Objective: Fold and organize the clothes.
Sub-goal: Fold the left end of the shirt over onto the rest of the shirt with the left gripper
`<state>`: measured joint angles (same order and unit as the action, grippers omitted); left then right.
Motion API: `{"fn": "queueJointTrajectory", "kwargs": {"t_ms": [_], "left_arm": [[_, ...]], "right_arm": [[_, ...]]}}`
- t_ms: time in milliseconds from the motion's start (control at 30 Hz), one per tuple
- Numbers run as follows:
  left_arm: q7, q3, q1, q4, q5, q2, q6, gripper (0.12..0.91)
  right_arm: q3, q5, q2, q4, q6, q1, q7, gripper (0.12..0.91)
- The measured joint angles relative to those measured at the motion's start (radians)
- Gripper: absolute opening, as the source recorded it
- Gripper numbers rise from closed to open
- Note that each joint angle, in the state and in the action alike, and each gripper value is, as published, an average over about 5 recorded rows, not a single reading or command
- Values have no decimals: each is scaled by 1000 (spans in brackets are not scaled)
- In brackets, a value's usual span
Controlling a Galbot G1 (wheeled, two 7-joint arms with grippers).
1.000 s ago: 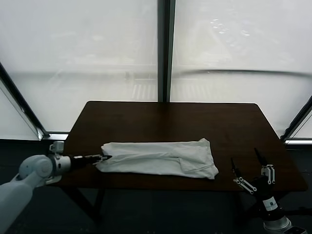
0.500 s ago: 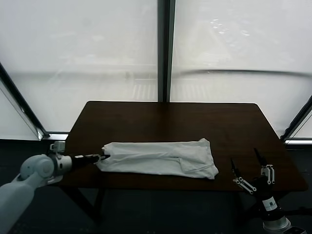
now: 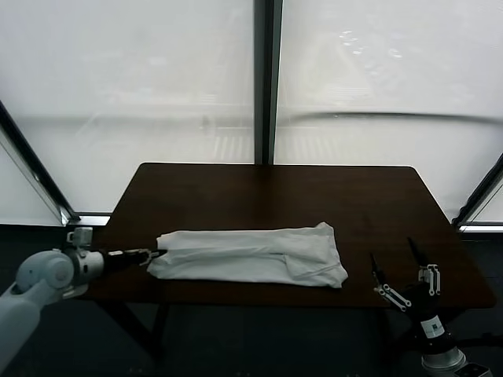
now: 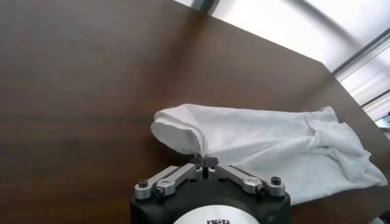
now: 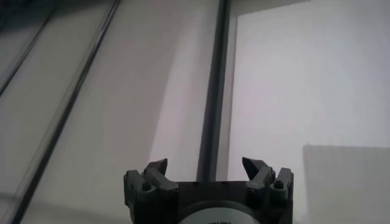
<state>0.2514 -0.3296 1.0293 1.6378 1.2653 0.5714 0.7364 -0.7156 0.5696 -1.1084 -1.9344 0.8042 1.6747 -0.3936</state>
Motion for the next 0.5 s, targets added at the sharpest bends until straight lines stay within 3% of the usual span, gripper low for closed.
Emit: {"fn": "queueJointTrajectory", "kwargs": {"t_ms": [500], "left_arm": [[-32,-111,75,37,23,-155,0,154]], "right_arm": [[53,6,10,29,-3,-63,23,907]]}}
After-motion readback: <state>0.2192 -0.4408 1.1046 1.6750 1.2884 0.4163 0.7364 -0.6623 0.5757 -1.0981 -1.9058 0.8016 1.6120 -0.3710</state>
